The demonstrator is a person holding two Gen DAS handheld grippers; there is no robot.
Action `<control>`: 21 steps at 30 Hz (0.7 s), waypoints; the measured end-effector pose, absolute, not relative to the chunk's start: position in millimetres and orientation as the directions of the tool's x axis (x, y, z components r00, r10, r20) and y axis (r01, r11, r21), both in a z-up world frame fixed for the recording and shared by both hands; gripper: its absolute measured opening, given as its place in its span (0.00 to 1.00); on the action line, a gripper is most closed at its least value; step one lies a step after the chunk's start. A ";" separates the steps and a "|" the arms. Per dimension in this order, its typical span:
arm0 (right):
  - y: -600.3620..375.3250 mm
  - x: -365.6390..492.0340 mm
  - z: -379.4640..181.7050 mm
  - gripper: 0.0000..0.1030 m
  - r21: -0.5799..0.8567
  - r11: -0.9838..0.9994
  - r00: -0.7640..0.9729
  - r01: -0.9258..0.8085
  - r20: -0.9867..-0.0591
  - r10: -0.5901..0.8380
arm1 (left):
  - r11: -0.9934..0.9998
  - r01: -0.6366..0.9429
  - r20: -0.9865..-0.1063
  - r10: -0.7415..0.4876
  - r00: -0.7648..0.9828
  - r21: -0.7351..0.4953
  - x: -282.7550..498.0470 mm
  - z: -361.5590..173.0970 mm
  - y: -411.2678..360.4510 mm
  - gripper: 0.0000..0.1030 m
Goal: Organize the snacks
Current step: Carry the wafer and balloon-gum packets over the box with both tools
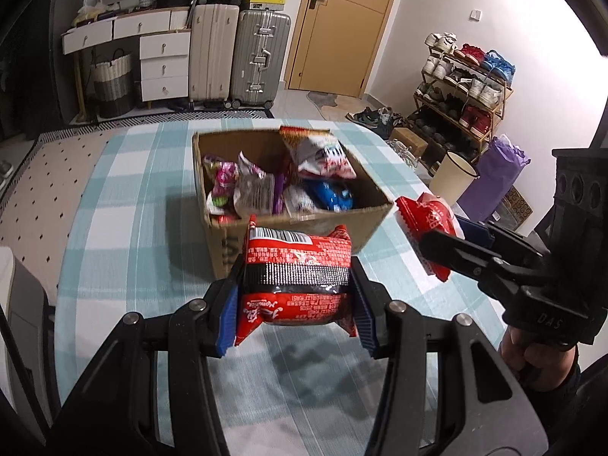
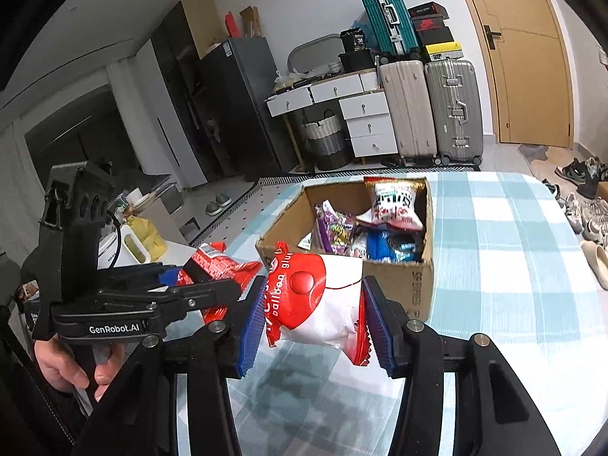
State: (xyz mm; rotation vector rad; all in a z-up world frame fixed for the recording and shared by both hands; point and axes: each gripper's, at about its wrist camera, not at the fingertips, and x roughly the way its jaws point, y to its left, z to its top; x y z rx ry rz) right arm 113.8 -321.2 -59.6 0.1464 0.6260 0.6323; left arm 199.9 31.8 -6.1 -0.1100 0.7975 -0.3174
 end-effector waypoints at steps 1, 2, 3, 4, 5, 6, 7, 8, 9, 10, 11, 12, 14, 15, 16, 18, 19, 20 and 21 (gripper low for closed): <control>-320.7 116.5 -57.6 0.48 0.314 0.801 0.630 -0.510 -0.498 0.596 | 0.947 0.237 -0.686 -0.321 0.653 -0.218 203.8 -4.6 32.2 0.45; -320.0 118.9 -56.9 0.48 0.315 0.800 0.631 -0.511 -0.495 0.598 | 0.945 0.238 -0.685 -0.326 0.651 -0.223 208.8 -3.0 32.3 0.45; -319.4 121.7 -54.9 0.48 0.316 0.798 0.631 -0.513 -0.492 0.600 | 0.946 0.238 -0.685 -0.325 0.652 -0.221 212.3 -2.1 32.2 0.45; -318.5 125.6 -52.8 0.48 0.315 0.797 0.630 -0.514 -0.491 0.601 | 0.948 0.236 -0.687 -0.317 0.654 -0.213 216.8 -1.0 32.1 0.45; -317.8 129.3 -50.6 0.48 0.314 0.797 0.632 -0.516 -0.490 0.601 | 0.949 0.236 -0.688 -0.315 0.654 -0.210 221.4 -0.3 31.1 0.45; -317.0 132.9 -49.1 0.48 0.313 0.797 0.631 -0.517 -0.490 0.602 | 0.948 0.238 -0.688 -0.317 0.653 -0.210 225.5 0.4 30.8 0.45; -315.8 137.3 -47.4 0.48 0.311 0.797 0.631 -0.517 -0.491 0.601 | 0.948 0.238 -0.687 -0.316 0.654 -0.210 229.8 1.1 30.9 0.45; -315.1 141.1 -45.9 0.48 0.309 0.799 0.632 -0.517 -0.491 0.599 | 0.950 0.236 -0.689 -0.311 0.655 -0.206 235.2 1.5 31.2 0.45; -314.1 146.4 -43.4 0.48 0.309 0.797 0.633 -0.518 -0.488 0.601 | 0.950 0.235 -0.690 -0.310 0.654 -0.205 240.9 1.7 31.9 0.45; -313.1 150.4 -42.7 0.48 0.311 0.796 0.631 -0.519 -0.489 0.603 | 0.950 0.234 -0.690 -0.311 0.653 -0.207 245.7 1.8 32.4 0.45; -312.3 154.3 -41.9 0.48 0.313 0.796 0.630 -0.519 -0.490 0.603 | 0.950 0.231 -0.691 -0.310 0.653 -0.209 252.4 1.5 33.4 0.45; -311.0 160.9 -40.1 0.48 0.315 0.795 0.628 -0.518 -0.491 0.604 | 0.951 0.230 -0.694 -0.309 0.650 -0.207 257.5 1.2 33.9 0.45; -308.2 169.6 -37.9 0.48 0.317 0.794 0.625 -0.520 -0.493 0.606 | 0.951 0.231 -0.696 -0.309 0.648 -0.207 267.6 0.9 34.8 0.45; -306.9 174.5 -36.1 0.48 0.315 0.793 0.624 -0.522 -0.493 0.606 | 0.951 0.231 -0.698 -0.307 0.646 -0.205 273.6 0.7 34.7 0.45; -305.2 179.6 -34.8 0.48 0.314 0.792 0.622 -0.524 -0.494 0.607 | 0.951 0.232 -0.700 -0.307 0.645 -0.203 278.2 0.6 34.7 0.45; -301.4 190.3 -32.9 0.48 0.313 0.792 0.619 -0.525 -0.498 0.607 | 0.952 0.233 -0.702 -0.303 0.645 -0.197 288.1 -0.5 34.7 0.45; -299.7 194.5 -31.8 0.48 0.314 0.790 0.617 -0.526 -0.499 0.609 | 0.952 0.236 -0.702 -0.304 0.644 -0.196 292.6 -1.2 35.2 0.45; -298.0 199.4 -31.2 0.48 0.314 0.789 0.615 -0.528 -0.500 0.610 | 0.951 0.237 -0.703 -0.306 0.643 -0.197 297.1 -2.1 34.8 0.45; -295.4 204.5 -30.1 0.48 0.310 0.789 0.613 -0.531 -0.502 0.610 | 0.952 0.235 -0.704 -0.304 0.642 -0.196 301.9 -3.2 35.0 0.45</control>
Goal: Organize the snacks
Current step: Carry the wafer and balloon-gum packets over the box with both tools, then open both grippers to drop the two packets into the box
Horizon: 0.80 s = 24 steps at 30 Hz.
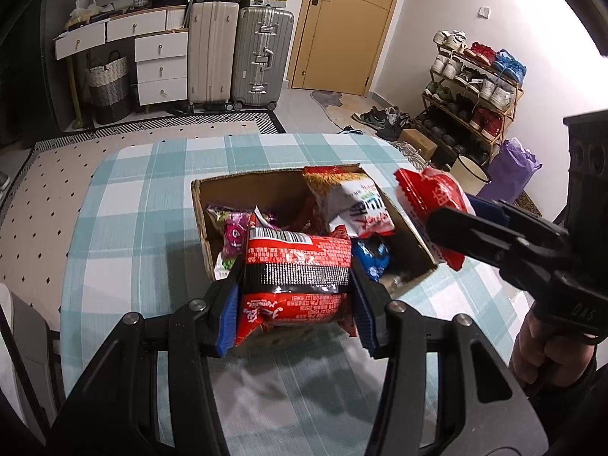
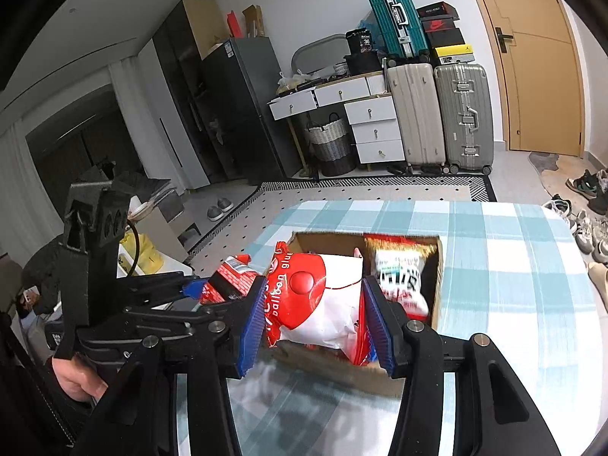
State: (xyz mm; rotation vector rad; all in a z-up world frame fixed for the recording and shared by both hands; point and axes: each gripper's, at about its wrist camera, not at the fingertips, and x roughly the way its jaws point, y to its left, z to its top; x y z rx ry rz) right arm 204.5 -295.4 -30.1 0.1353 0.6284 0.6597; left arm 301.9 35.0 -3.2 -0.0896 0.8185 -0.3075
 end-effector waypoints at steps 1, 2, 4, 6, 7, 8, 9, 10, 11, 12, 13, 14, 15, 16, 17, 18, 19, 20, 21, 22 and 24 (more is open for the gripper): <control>-293.0 209.4 -29.4 0.48 0.306 0.788 0.611 -0.534 -0.504 0.610 | 0.952 0.233 -0.706 -0.305 0.639 -0.199 306.4 -4.5 35.3 0.45; -291.0 214.3 -29.1 0.48 0.299 0.788 0.609 -0.537 -0.508 0.608 | 0.950 0.233 -0.707 -0.310 0.636 -0.207 311.3 -6.5 35.6 0.45; -286.9 224.2 -29.1 0.48 0.281 0.790 0.605 -0.545 -0.521 0.602 | 0.949 0.229 -0.708 -0.314 0.633 -0.216 319.2 -10.0 36.0 0.45; -285.3 233.9 -30.9 0.48 0.279 0.792 0.599 -0.544 -0.532 0.599 | 0.947 0.234 -0.709 -0.319 0.629 -0.218 326.7 -13.7 35.2 0.45; -284.4 239.4 -32.6 0.48 0.279 0.792 0.594 -0.542 -0.539 0.597 | 0.946 0.237 -0.710 -0.321 0.626 -0.219 329.7 -15.1 34.6 0.45; -283.8 243.8 -33.5 0.48 0.278 0.793 0.592 -0.542 -0.543 0.595 | 0.944 0.244 -0.711 -0.327 0.623 -0.221 332.7 -16.5 33.4 0.45; -282.9 247.9 -34.4 0.48 0.276 0.793 0.592 -0.543 -0.544 0.595 | 0.943 0.250 -0.710 -0.332 0.621 -0.222 335.4 -17.7 32.2 0.45; -282.0 251.0 -35.3 0.49 0.275 0.792 0.590 -0.545 -0.546 0.595 | 0.942 0.254 -0.711 -0.334 0.620 -0.220 337.7 -18.8 30.8 0.45; -280.2 255.1 -36.4 0.49 0.272 0.793 0.588 -0.545 -0.550 0.593 | 0.940 0.261 -0.713 -0.338 0.615 -0.221 340.6 -20.4 29.6 0.45; -278.6 259.3 -37.6 0.49 0.269 0.794 0.587 -0.544 -0.554 0.590 | 0.938 0.266 -0.714 -0.344 0.610 -0.224 343.6 -22.0 28.7 0.45; -276.7 261.4 -37.9 0.49 0.267 0.794 0.586 -0.546 -0.556 0.590 | 0.936 0.270 -0.717 -0.348 0.604 -0.227 346.8 -24.0 28.2 0.46; -275.0 264.2 -38.4 0.49 0.263 0.794 0.585 -0.549 -0.557 0.589 | 0.934 0.273 -0.721 -0.351 0.598 -0.229 350.1 -25.9 27.8 0.46; -272.1 268.3 -39.7 0.50 0.253 0.796 0.586 -0.550 -0.562 0.583 | 0.932 0.277 -0.726 -0.356 0.589 -0.232 352.4 -27.8 27.2 0.49; -270.3 270.1 -41.2 0.54 0.244 0.799 0.589 -0.549 -0.566 0.577 | 0.931 0.280 -0.732 -0.357 0.580 -0.232 354.8 -29.2 26.7 0.54; -267.9 273.0 -42.7 0.57 0.230 0.804 0.593 -0.549 -0.570 0.568 | 0.935 0.273 -0.737 -0.347 0.580 -0.225 356.4 -29.8 26.9 0.58; -266.3 274.0 -43.8 0.60 0.218 0.807 0.597 -0.548 -0.575 0.560 | 0.939 0.266 -0.737 -0.338 0.585 -0.219 356.6 -29.7 27.8 0.70; -265.5 275.7 -45.1 0.65 0.206 0.814 0.604 -0.544 -0.577 0.549 | 0.939 0.266 -0.735 -0.339 0.587 -0.220 356.1 -29.3 28.6 0.79; -266.4 275.5 -45.6 0.69 0.200 0.818 0.611 -0.540 -0.575 0.544 | 0.937 0.269 -0.726 -0.344 0.596 -0.223 354.5 -28.0 30.4 0.80; -268.6 275.6 -45.9 0.72 0.204 0.818 0.614 -0.538 -0.570 0.546 | 0.938 0.269 -0.718 -0.342 0.606 -0.220 352.5 -27.0 32.4 0.80; -271.2 275.9 -46.3 0.73 0.208 0.819 0.618 -0.535 -0.565 0.547 | 0.940 0.268 -0.720 -0.334 0.608 -0.210 351.2 -26.7 32.9 0.81; -281.5 273.4 -44.7 0.73 0.230 0.824 0.633 -0.518 -0.544 0.550 | 0.942 0.266 -0.724 -0.328 0.607 -0.204 348.2 -26.4 34.9 0.81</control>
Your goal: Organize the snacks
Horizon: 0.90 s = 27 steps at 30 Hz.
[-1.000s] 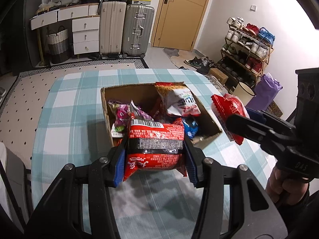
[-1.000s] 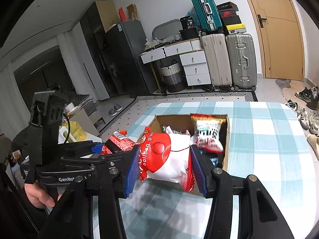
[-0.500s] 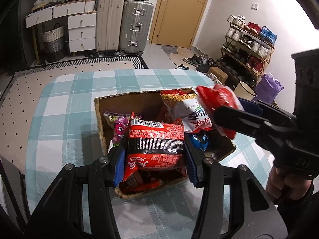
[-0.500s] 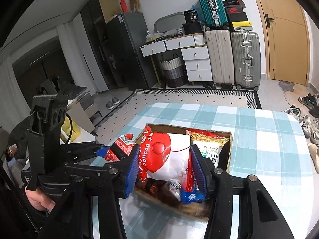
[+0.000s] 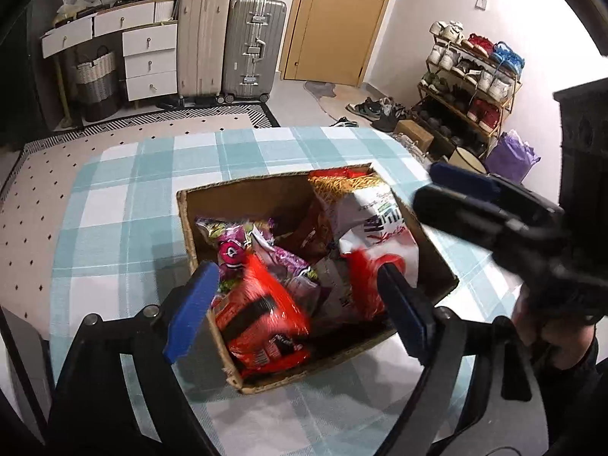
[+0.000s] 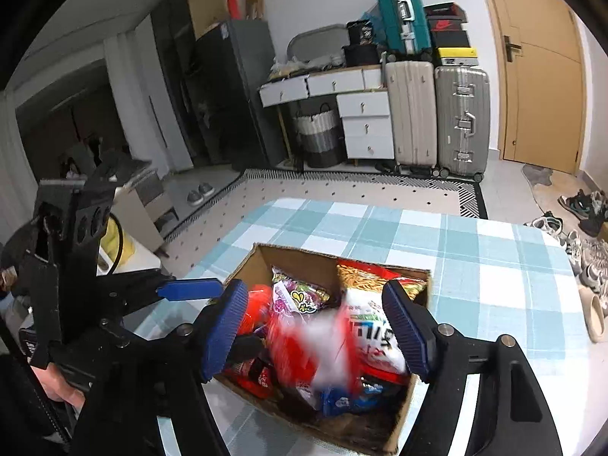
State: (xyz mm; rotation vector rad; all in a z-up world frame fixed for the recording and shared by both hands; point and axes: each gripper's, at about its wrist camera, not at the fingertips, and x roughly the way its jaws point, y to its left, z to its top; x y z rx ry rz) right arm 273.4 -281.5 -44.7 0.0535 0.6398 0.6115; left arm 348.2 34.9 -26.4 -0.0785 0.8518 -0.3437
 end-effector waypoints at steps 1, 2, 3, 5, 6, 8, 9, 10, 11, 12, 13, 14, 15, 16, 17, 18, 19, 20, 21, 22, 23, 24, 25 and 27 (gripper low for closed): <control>-284.8 272.2 -44.1 0.73 0.238 0.825 0.637 -0.513 -0.538 0.552 | 0.940 0.268 -0.721 -0.333 0.608 -0.209 345.9 -26.9 35.8 0.81; -289.7 269.3 -43.3 0.74 0.250 0.824 0.641 -0.508 -0.529 0.556 | 0.940 0.268 -0.719 -0.334 0.609 -0.209 342.0 -26.3 36.9 0.81; -294.5 266.2 -42.6 0.77 0.258 0.825 0.648 -0.503 -0.519 0.557 | 0.943 0.265 -0.719 -0.327 0.614 -0.203 338.3 -26.0 37.2 0.81; -302.4 259.3 -41.0 0.78 0.255 0.835 0.670 -0.488 -0.504 0.545 | 0.947 0.257 -0.713 -0.316 0.626 -0.193 331.0 -23.7 37.6 0.81; -306.6 254.8 -39.9 0.78 0.253 0.838 0.679 -0.484 -0.496 0.542 | 0.949 0.250 -0.703 -0.311 0.640 -0.192 325.7 -21.4 39.2 0.81; -312.3 249.1 -39.6 0.79 0.255 0.844 0.691 -0.471 -0.488 0.533 | 0.951 0.246 -0.690 -0.305 0.656 -0.186 317.4 -17.9 40.7 0.81; -316.1 245.7 -39.0 0.81 0.261 0.846 0.698 -0.465 -0.479 0.532 | 0.955 0.239 -0.684 -0.294 0.667 -0.178 312.6 -15.8 41.0 0.81; -319.3 243.2 -38.4 0.83 0.266 0.845 0.703 -0.463 -0.471 0.533 | 0.957 0.234 -0.679 -0.286 0.676 -0.170 308.3 -14.4 41.8 0.81; -322.7 238.3 -37.8 0.83 0.265 0.850 0.714 -0.456 -0.461 0.527 | 0.960 0.228 -0.675 -0.275 0.685 -0.160 303.2 -12.8 42.2 0.81; -324.8 234.2 -37.3 0.83 0.262 0.852 0.722 -0.452 -0.453 0.523 | 0.964 0.220 -0.671 -0.263 0.693 -0.151 299.6 -11.4 42.8 0.81; -326.4 230.1 -36.8 0.84 0.261 0.853 0.727 -0.452 -0.446 0.522 | 0.967 0.212 -0.665 -0.251 0.703 -0.141 295.5 -10.1 43.6 0.82; -328.1 225.6 -36.4 0.85 0.258 0.854 0.734 -0.451 -0.437 0.520 | 0.970 0.205 -0.659 -0.239 0.714 -0.130 290.7 -8.7 44.4 0.82; -329.4 220.9 -36.2 0.88 0.256 0.856 0.742 -0.450 -0.427 0.517 | 0.973 0.195 -0.652 -0.226 0.724 -0.121 286.5 -7.4 45.3 0.82; -331.2 214.4 -36.2 0.90 0.252 0.859 0.751 -0.446 -0.417 0.513 | 0.977 0.181 -0.645 -0.208 0.736 -0.109 282.0 -6.5 46.2 0.82; -333.1 207.9 -36.0 0.91 0.248 0.861 0.759 -0.444 -0.406 0.508 | 0.981 0.166 -0.633 -0.189 0.750 -0.095 276.4 -5.2 47.3 0.83; -334.5 203.1 -35.9 0.91 0.244 0.863 0.765 -0.443 -0.398 0.506 | 0.984 0.158 -0.626 -0.178 0.759 -0.089 272.8 -4.2 48.6 0.86; -335.4 198.2 -35.1 0.93 0.240 0.864 0.772 -0.442 -0.389 0.503 | 0.986 0.145 -0.619 -0.165 0.768 -0.082 268.4 -3.8 49.8 0.87; -337.1 192.5 -34.7 0.94 0.234 0.868 0.780 -0.439 -0.380 0.497 | 0.988 0.135 -0.613 -0.156 0.774 -0.080 264.6 -3.8 51.0 0.92; -339.6 185.2 -34.8 0.94 0.229 0.873 0.790 -0.431 -0.371 0.488 | 0.989 0.127 -0.610 -0.150 0.778 -0.081 260.8 -4.2 52.3 0.98; -342.1 180.3 -35.1 0.94 0.227 0.876 0.798 -0.425 -0.363 0.481 | 0.989 0.120 -0.606 -0.145 0.782 -0.083 256.9 -4.3 53.5 0.99; -344.2 175.1 -35.3 0.95 0.227 0.879 0.806 -0.419 -0.353 0.475 | 0.990 0.111 -0.599 -0.140 0.789 -0.087 251.3 -4.8 55.1 0.99; -347.9 167.2 -36.3 0.97 0.227 0.882 0.815 -0.413 -0.340 0.469 | 0.990 0.107 -0.595 -0.139 0.792 -0.089 247.8 -5.4 56.0 0.99; -350.2 162.6 -37.3 0.99 0.227 0.885 0.820 -0.408 -0.335 0.464 | 0.991 0.103 -0.592 -0.136 0.795 -0.089 244.0 -6.1 56.7 0.99; -353.4 152.8 -40.7 0.99 0.224 0.888 0.828 -0.401 -0.328 0.456 | 0.993 0.087 -0.580 -0.118 0.806 -0.082 234.5 -8.4 57.5 0.99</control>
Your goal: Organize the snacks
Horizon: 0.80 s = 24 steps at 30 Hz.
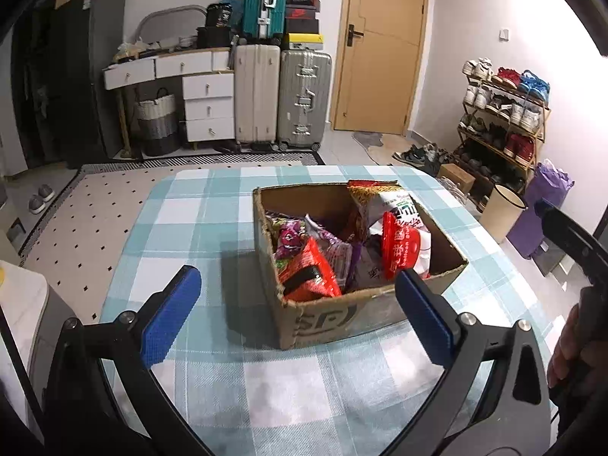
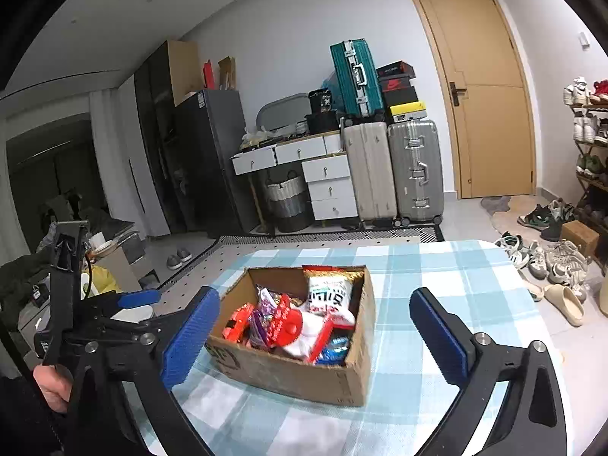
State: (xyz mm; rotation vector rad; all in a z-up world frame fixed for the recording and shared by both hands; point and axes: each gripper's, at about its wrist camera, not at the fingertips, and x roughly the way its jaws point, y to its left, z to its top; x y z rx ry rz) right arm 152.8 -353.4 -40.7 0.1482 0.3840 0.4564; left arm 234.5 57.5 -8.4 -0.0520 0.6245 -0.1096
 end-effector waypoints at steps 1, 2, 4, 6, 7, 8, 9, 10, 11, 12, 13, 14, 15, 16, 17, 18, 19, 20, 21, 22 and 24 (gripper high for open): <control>-355.0 147.8 -43.3 0.99 0.221 0.889 0.828 -0.402 -0.328 0.455 | 0.994 0.080 -0.575 -0.111 0.811 -0.079 230.2 -10.0 58.4 0.99; -356.1 142.7 -46.4 0.99 0.215 0.889 0.828 -0.405 -0.326 0.456 | 0.994 0.073 -0.570 -0.104 0.815 -0.077 227.2 -11.5 58.8 0.99; -357.4 134.7 -51.5 0.99 0.203 0.891 0.830 -0.406 -0.326 0.452 | 0.996 0.055 -0.558 -0.085 0.826 -0.070 218.9 -15.3 60.6 0.99; -358.2 126.3 -57.5 0.99 0.188 0.893 0.834 -0.409 -0.320 0.450 | 0.997 0.043 -0.544 -0.071 0.836 -0.063 211.5 -19.7 62.0 0.99; -358.4 123.6 -59.5 0.99 0.183 0.894 0.836 -0.409 -0.318 0.447 | 0.998 0.037 -0.537 -0.062 0.841 -0.057 207.0 -22.4 62.6 0.99; -359.3 118.3 -63.6 0.99 0.177 0.897 0.841 -0.405 -0.313 0.441 | 0.998 0.033 -0.539 -0.055 0.840 -0.049 205.5 -25.1 61.7 0.99; -359.4 118.0 -65.0 0.99 0.175 0.898 0.842 -0.405 -0.312 0.440 | 0.999 0.028 -0.545 -0.046 0.837 -0.042 203.6 -27.5 61.7 0.99; -360.7 114.1 -68.9 0.99 0.173 0.900 0.846 -0.400 -0.309 0.435 | 0.999 0.024 -0.549 -0.042 0.835 -0.040 200.3 -30.1 61.8 0.99; -361.2 111.6 -71.1 0.99 0.171 0.902 0.849 -0.396 -0.306 0.431 | 0.999 0.025 -0.549 -0.043 0.835 -0.041 198.3 -31.9 61.3 0.99; -362.4 108.2 -75.7 0.99 0.167 0.905 0.852 -0.392 -0.304 0.426 | 0.999 0.021 -0.546 -0.039 0.837 -0.039 196.3 -33.5 61.2 0.99; -363.2 106.6 -78.2 0.99 0.165 0.906 0.854 -0.390 -0.303 0.423 | 0.999 0.016 -0.541 -0.033 0.840 -0.036 193.2 -34.5 60.4 0.99; -364.6 104.5 -83.2 0.99 0.165 0.908 0.856 -0.385 -0.304 0.418 | 0.999 0.014 -0.532 -0.029 0.846 -0.033 190.1 -36.2 60.4 0.99; -365.5 103.5 -86.3 0.99 0.166 0.909 0.856 -0.382 -0.307 0.416 | 1.000 0.007 -0.522 -0.020 0.853 -0.027 187.2 -38.0 60.8 0.99; -366.6 102.6 -89.7 0.99 0.169 0.910 0.857 -0.378 -0.309 0.413 | 1.000 -0.008 -0.508 -0.004 0.861 -0.020 183.8 -40.4 61.5 0.99; -368.3 102.3 -92.3 0.99 0.172 0.911 0.858 -0.374 -0.309 0.411 | 1.000 -0.016 -0.500 0.006 0.866 -0.016 182.5 -42.2 62.0 0.99; -370.1 101.0 -95.1 0.99 0.176 0.912 0.858 -0.371 -0.309 0.409 | 1.000 -0.025 -0.489 0.015 0.872 -0.015 181.9 -44.0 63.1 0.99; -371.4 99.2 -98.2 0.99 0.177 0.913 0.859 -0.367 -0.313 0.406 | 0.999 -0.033 -0.474 0.023 0.880 -0.013 179.4 -47.2 64.0 0.99; -372.0 98.8 -101.0 0.99 0.177 0.915 0.860 -0.363 -0.314 0.402 | 0.999 -0.036 -0.467 0.027 0.884 -0.011 179.3 -48.9 65.0 0.99; -372.1 98.6 -103.1 0.99 0.175 0.916 0.862 -0.361 -0.314 0.399 | 0.999 -0.041 -0.456 0.034 0.890 -0.006 178.0 -52.2 65.3 0.99; -372.2 97.9 -105.1 0.99 0.172 0.918 0.863 -0.358 -0.314 0.395 | 0.999 -0.046 -0.445 0.041 0.894 0.001 177.1 -55.3 66.1 0.99; -372.8 96.1 -110.2 0.99 0.167 0.920 0.865 -0.354 -0.315 0.390 | 0.998 -0.055 -0.430 0.056 0.901 0.015 175.6 -61.9 66.3 0.99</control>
